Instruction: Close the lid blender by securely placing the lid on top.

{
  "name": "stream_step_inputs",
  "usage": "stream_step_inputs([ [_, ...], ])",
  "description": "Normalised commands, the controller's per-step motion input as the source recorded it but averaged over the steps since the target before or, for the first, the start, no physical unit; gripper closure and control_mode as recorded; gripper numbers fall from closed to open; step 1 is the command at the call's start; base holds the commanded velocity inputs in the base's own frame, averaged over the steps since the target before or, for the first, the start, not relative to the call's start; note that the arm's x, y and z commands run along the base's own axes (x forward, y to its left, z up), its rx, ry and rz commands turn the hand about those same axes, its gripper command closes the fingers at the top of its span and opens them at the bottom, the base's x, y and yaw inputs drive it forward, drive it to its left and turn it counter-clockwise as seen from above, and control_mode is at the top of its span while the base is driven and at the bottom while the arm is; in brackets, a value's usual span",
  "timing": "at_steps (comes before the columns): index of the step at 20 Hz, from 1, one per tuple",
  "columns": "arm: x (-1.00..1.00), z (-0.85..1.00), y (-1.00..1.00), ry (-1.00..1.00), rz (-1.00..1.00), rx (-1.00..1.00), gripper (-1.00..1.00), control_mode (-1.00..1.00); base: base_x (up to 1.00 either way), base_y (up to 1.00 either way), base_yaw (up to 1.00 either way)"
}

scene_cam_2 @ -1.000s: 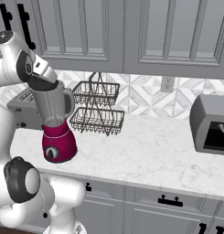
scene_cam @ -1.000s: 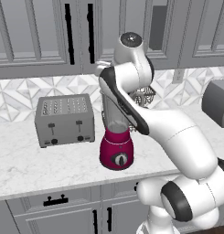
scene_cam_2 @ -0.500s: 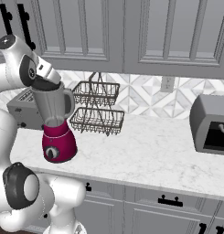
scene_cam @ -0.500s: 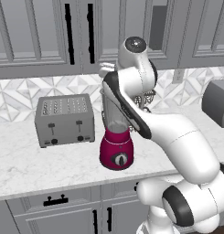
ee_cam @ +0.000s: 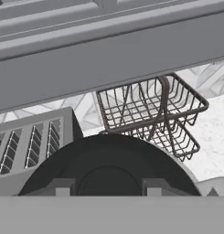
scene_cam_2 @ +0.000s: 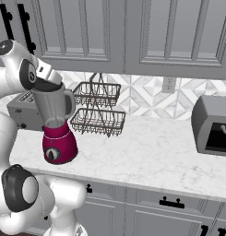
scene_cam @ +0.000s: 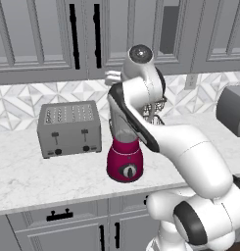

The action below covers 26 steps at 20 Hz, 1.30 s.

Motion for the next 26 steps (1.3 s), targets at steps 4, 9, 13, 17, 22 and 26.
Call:
stream_step_inputs([
  [4,0.12,0.0,0.0,-0.07,0.0,-0.06,1.0,-1.0,0.0,0.0,0.0],
  [9,0.12,0.0,0.0,-0.05,0.0,-0.07,1.0,-1.0,0.0,0.0,0.0],
  [13,0.02,-0.08,0.0,-0.01,0.01,-0.09,1.0,-1.0,0.0,0.0,0.0],
  [17,0.0,-0.14,0.0,0.0,0.02,-0.1,1.0,-1.0,0.0,0.0,0.0],
  [22,0.0,-0.09,0.0,0.0,0.01,-0.09,1.0,-1.0,0.0,0.0,0.0],
  [26,0.0,-0.03,0.11,0.0,0.0,-0.07,1.0,-1.0,0.0,0.0,0.0],
])
